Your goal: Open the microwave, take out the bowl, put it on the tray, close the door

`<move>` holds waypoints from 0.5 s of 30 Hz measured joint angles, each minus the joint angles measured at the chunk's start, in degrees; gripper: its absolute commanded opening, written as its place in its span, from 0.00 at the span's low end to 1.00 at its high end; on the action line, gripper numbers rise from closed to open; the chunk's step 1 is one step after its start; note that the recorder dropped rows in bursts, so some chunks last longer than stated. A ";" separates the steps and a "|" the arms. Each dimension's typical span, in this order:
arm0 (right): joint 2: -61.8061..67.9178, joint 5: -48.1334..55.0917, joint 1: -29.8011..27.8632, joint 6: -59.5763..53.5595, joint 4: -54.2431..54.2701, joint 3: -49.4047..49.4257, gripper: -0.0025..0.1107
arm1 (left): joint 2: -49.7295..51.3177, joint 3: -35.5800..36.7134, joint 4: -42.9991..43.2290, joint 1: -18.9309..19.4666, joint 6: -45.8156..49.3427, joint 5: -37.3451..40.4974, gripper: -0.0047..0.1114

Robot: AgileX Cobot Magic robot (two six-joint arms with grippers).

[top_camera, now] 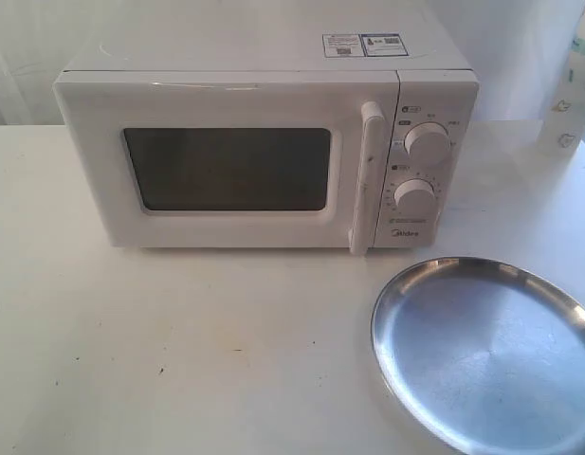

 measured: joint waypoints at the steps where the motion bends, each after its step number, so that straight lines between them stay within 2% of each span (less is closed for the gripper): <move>1: 0.00 -1.90 0.00 0.00 0.57 0.00 0.02 | 0.00 0.00 0.00 0.00 0.00 0.00 0.04; 3: 0.00 -8.58 0.00 0.00 1.60 0.23 0.02 | 0.00 0.00 0.00 0.00 0.00 0.00 0.04; 5: -0.02 -19.68 0.00 3.70 3.00 0.27 0.02 | 0.00 0.00 0.00 0.00 0.00 0.00 0.04; 10: -0.23 -52.37 0.00 26.74 7.51 0.29 0.02 | 0.00 0.00 0.00 0.00 0.00 0.00 0.04; 12: -0.31 -64.80 0.00 31.52 8.86 -1.03 0.02 | 0.00 0.00 0.00 0.00 0.00 0.00 0.04; 15: 0.94 -73.08 0.00 31.87 9.23 -7.88 0.02 | 0.00 0.00 0.00 0.00 0.00 0.00 0.04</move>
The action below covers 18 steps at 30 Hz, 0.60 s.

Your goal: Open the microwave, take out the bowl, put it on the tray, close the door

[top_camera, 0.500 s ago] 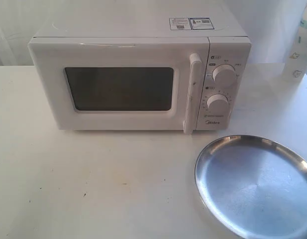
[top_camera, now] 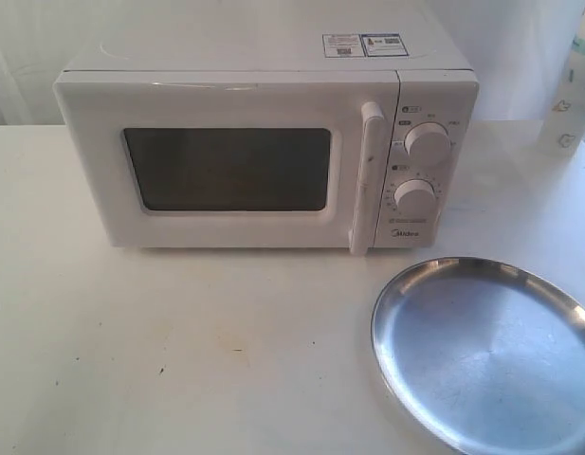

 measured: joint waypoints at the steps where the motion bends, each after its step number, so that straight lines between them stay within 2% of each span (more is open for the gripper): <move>1: 1.14 0.07 -0.09 -0.81 -0.38 -3.49 0.02 | 0.00 0.00 0.00 0.00 0.00 0.00 0.04; 6: 10.97 11.02 -0.09 -5.09 -5.47 -21.16 0.02 | 0.00 0.00 0.00 0.00 0.00 0.00 0.04; 9: 18.93 18.97 -0.09 -5.51 -10.76 -27.75 0.02 | 0.00 0.00 0.00 0.00 0.00 0.00 0.04; 13: 28.55 34.39 -0.09 -4.98 -15.66 -32.42 0.02 | 0.00 0.00 0.00 0.00 0.00 0.00 0.04; 18: 43.97 54.97 -0.09 -3.33 -17.15 -32.95 0.02 | 0.00 0.00 0.00 0.00 0.00 0.00 0.04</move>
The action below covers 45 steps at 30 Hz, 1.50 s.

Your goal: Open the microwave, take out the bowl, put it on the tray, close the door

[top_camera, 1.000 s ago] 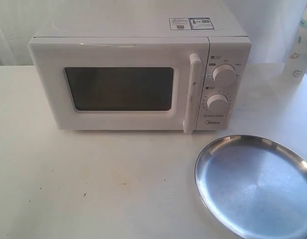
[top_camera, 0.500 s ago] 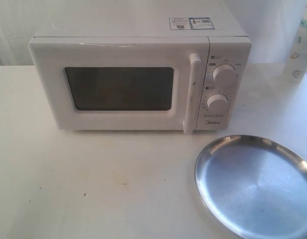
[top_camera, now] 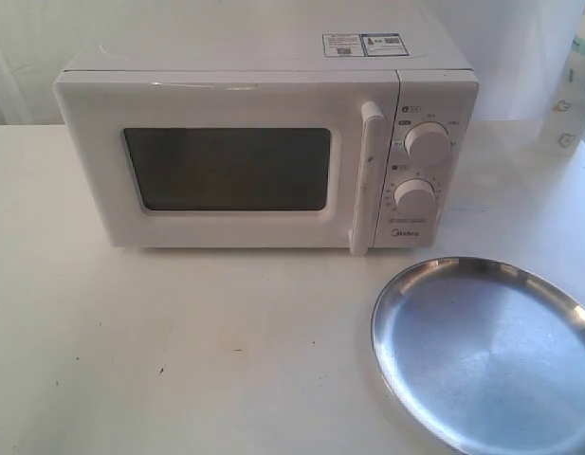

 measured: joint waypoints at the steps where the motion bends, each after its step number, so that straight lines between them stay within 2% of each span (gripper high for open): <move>1: 2.58 2.84 0.00 -1.49 -0.11 0.00 0.02 | 0.00 0.00 0.00 0.00 0.00 0.00 0.04; 5: 14.18 9.94 0.62 -8.65 -0.11 0.00 0.02 | 0.00 0.00 0.00 0.00 0.00 0.00 0.04; 10: 24.86 11.73 5.36 -15.86 -0.11 0.00 0.02 | 0.00 0.00 0.00 0.00 0.00 0.00 0.04; 19: 36.40 9.72 18.82 -35.27 -0.11 0.00 0.02 | 0.00 0.00 0.00 0.00 0.00 0.00 0.04; 26: 39.97 2.84 26.92 -40.20 -0.46 0.00 0.02 | 0.00 0.00 0.00 0.00 0.00 0.00 0.04; 33: 39.97 -13.32 29.88 -40.72 -4.31 5.06 0.02 | 0.00 0.00 0.00 0.00 0.00 0.00 0.04; 37: 39.97 -30.20 30.00 -38.44 -7.23 11.49 0.02 | 0.00 0.00 0.00 0.00 0.00 0.00 0.04; 41: 39.97 -49.32 30.00 -35.37 -15.31 18.22 0.02 | 0.00 0.00 0.00 0.00 0.00 0.00 0.04; 45: 39.87 -59.16 30.13 -34.83 -19.42 21.66 0.02 | 0.00 0.00 0.00 0.00 0.00 0.00 0.04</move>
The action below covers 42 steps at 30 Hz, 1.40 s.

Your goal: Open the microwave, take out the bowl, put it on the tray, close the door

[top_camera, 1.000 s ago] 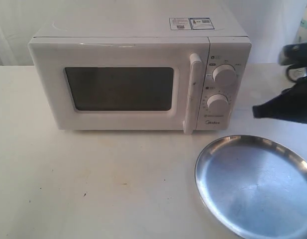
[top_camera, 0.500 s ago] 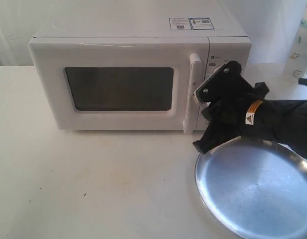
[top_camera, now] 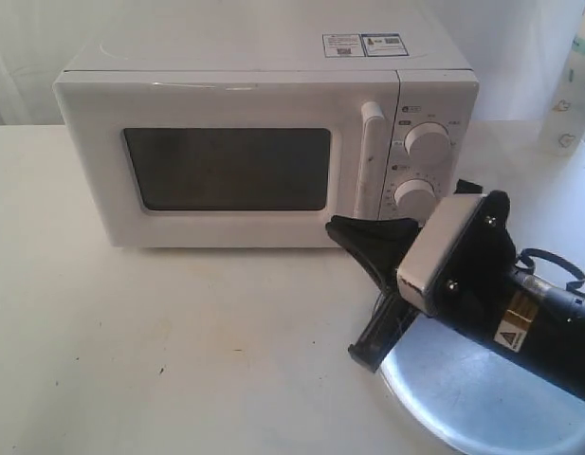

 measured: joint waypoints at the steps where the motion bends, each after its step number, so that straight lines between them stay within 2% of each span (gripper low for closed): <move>1: 0.00 -0.62 -0.25 0.00 -0.16 0.25 0.02 | 0.00 0.00 0.00 0.00 0.00 0.00 0.04; 6: 0.00 -1.56 -4.44 -0.52 2.12 0.65 0.02 | 0.00 0.00 0.00 0.00 0.00 0.00 0.04; 14: 0.00 1.05 -16.95 -1.95 6.10 -2.27 0.02 | 0.00 0.00 0.00 0.00 0.00 0.00 0.04; 17: 0.10 6.73 -20.90 -2.06 6.10 -5.24 0.02 | 0.00 0.00 0.00 0.00 0.00 0.00 0.04; 23: 2.79 27.66 -30.91 -3.15 5.95 -13.78 0.02 | 0.00 0.00 0.00 0.00 0.00 0.00 0.04; 26: 6.23 31.57 -36.35 0.63 5.95 -16.74 0.02 | 0.00 0.00 0.00 0.00 0.00 0.00 0.04; 29: 10.14 32.15 -40.86 9.98 8.60 -20.05 0.02 | 0.00 0.00 0.00 0.00 0.00 0.00 0.04; 31: 12.25 32.84 -42.40 17.37 11.66 -21.89 0.02 | 0.00 0.00 0.00 0.00 0.00 0.00 0.04; 34: 15.39 32.07 -43.40 22.33 12.60 -24.45 0.02 | 0.00 0.00 0.00 0.00 0.00 0.00 0.04; 37: 18.43 25.48 -43.51 23.90 0.75 -26.52 0.02 | 0.00 0.00 0.00 0.00 0.00 0.00 0.04; 40: 20.42 12.45 -43.51 25.56 -17.98 -28.73 0.02 | 0.00 0.00 0.00 0.00 0.00 0.00 0.04; 42: 21.16 3.09 -43.51 27.28 -26.51 -30.40 0.02 | 0.00 0.00 0.00 0.00 0.00 0.00 0.04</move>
